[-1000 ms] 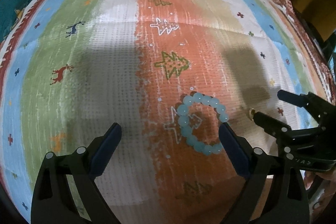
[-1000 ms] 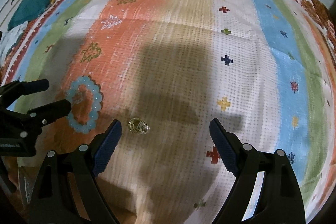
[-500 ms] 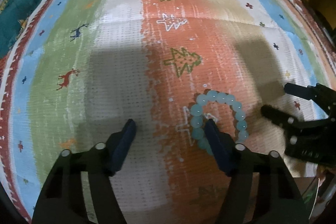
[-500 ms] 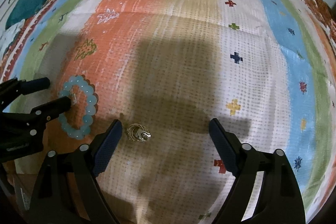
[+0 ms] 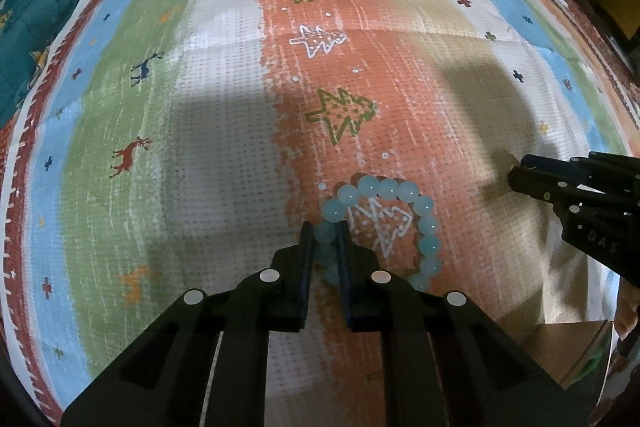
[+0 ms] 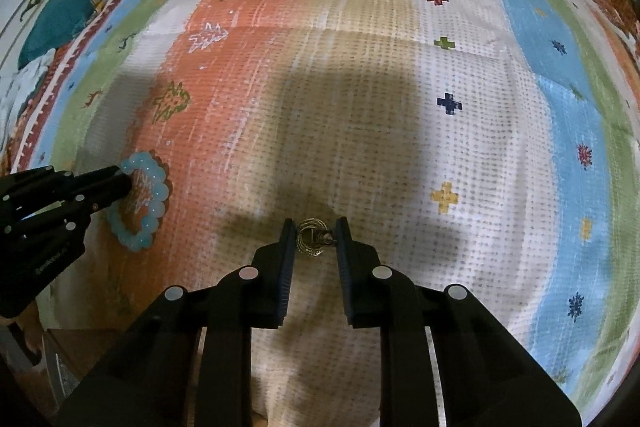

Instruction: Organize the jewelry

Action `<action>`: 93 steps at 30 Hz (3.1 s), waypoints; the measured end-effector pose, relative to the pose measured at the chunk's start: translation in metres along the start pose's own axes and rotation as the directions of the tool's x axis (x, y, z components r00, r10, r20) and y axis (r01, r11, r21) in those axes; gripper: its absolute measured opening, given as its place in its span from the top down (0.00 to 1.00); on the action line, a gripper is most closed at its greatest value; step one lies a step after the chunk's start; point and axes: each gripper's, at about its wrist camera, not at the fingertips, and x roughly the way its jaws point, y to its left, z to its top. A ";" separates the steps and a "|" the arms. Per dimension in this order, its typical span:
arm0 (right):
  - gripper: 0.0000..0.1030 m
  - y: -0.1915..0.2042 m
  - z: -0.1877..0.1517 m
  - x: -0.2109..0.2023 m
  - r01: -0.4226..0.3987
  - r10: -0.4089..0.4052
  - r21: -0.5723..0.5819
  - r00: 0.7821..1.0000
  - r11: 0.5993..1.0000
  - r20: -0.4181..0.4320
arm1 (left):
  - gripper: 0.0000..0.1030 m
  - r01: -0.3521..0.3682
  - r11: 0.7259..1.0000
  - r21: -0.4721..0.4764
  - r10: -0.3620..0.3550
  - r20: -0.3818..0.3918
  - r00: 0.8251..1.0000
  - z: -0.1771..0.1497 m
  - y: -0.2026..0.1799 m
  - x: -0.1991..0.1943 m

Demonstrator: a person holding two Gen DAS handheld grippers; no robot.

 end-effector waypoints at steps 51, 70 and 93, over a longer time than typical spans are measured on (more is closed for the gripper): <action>0.89 0.030 -0.034 -0.090 -0.022 0.031 -0.064 0.989 0.998 0.146 | 0.89 0.136 0.991 -0.016 -0.131 0.182 0.975 -0.029 -0.023 -0.110; 0.89 0.041 -0.057 -0.123 -0.051 0.069 -0.092 0.977 0.995 0.204 | 0.89 0.187 0.982 0.002 -0.182 0.245 0.952 -0.049 -0.031 -0.145; 0.89 0.052 -0.100 -0.143 -0.052 0.081 -0.137 0.972 0.989 0.220 | 0.89 0.232 0.972 0.040 -0.233 0.292 0.927 -0.087 -0.045 -0.176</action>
